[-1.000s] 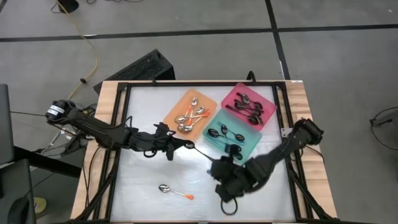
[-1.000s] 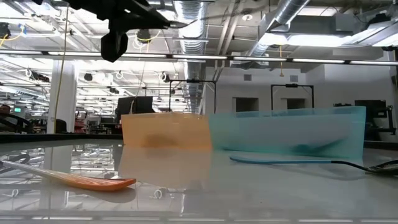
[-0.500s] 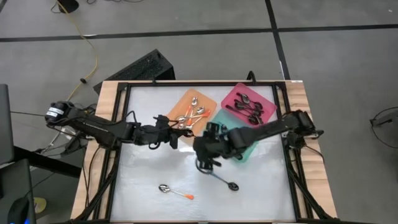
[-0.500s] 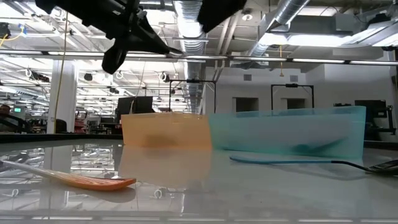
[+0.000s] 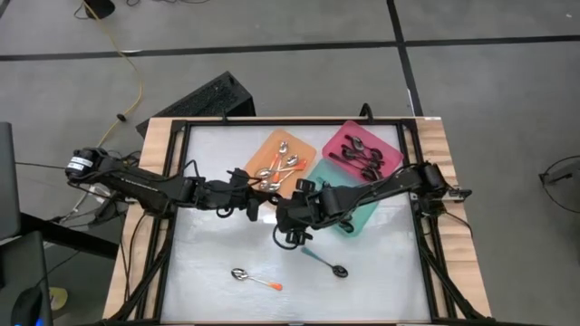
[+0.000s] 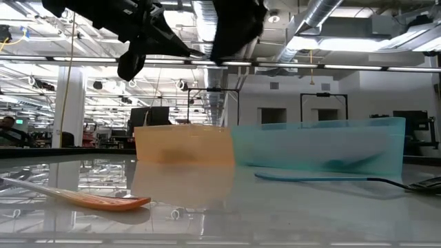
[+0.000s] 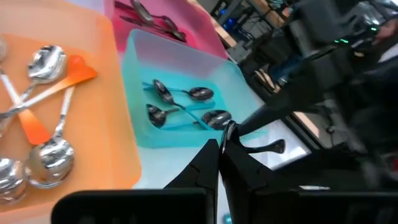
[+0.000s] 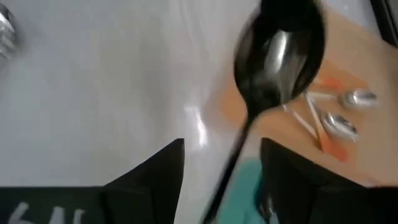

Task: Sort silverware by color (type)
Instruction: Put the black spoon into the pink bin

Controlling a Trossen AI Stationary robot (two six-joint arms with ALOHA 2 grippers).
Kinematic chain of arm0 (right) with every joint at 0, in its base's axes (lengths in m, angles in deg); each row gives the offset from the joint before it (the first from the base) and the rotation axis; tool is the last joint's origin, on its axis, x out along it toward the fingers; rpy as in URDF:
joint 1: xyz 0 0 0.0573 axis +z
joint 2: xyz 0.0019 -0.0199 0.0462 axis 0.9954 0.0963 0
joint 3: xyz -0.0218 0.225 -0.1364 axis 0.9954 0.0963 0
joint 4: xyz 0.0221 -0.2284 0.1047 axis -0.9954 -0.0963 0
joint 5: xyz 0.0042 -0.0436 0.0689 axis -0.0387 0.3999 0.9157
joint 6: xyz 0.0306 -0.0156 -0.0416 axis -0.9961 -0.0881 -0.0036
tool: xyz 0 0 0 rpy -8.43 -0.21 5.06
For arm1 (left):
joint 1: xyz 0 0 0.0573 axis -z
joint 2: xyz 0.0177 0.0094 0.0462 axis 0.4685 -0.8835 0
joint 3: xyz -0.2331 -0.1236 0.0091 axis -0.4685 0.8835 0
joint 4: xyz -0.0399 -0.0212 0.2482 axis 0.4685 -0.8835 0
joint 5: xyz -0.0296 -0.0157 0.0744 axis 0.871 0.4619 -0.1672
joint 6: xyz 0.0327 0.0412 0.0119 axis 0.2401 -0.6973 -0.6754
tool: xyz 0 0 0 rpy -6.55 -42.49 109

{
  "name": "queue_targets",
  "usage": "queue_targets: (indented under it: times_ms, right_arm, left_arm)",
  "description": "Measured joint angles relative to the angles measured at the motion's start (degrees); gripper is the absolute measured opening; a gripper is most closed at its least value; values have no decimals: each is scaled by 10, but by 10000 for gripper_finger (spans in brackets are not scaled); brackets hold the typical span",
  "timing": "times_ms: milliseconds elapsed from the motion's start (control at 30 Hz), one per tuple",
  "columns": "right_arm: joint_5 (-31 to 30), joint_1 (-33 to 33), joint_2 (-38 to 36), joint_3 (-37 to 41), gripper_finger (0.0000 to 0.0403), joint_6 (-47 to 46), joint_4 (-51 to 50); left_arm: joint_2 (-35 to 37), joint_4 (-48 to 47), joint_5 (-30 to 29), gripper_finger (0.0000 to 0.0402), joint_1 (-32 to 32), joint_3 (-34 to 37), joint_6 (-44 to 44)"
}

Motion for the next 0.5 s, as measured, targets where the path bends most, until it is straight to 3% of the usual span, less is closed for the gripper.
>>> queue_targets:
  times_ms: [333, 500]
  right_arm:
    - [-13, 2, 2, -1, 155, -40, -29]
    - [-12, 2, 1, -1, 84, -41, -30]
  left_arm:
    - [0, 4, 20, 0, -1, 0, 0]
    - [0, 5, 29, 0, -1, 0, 0]
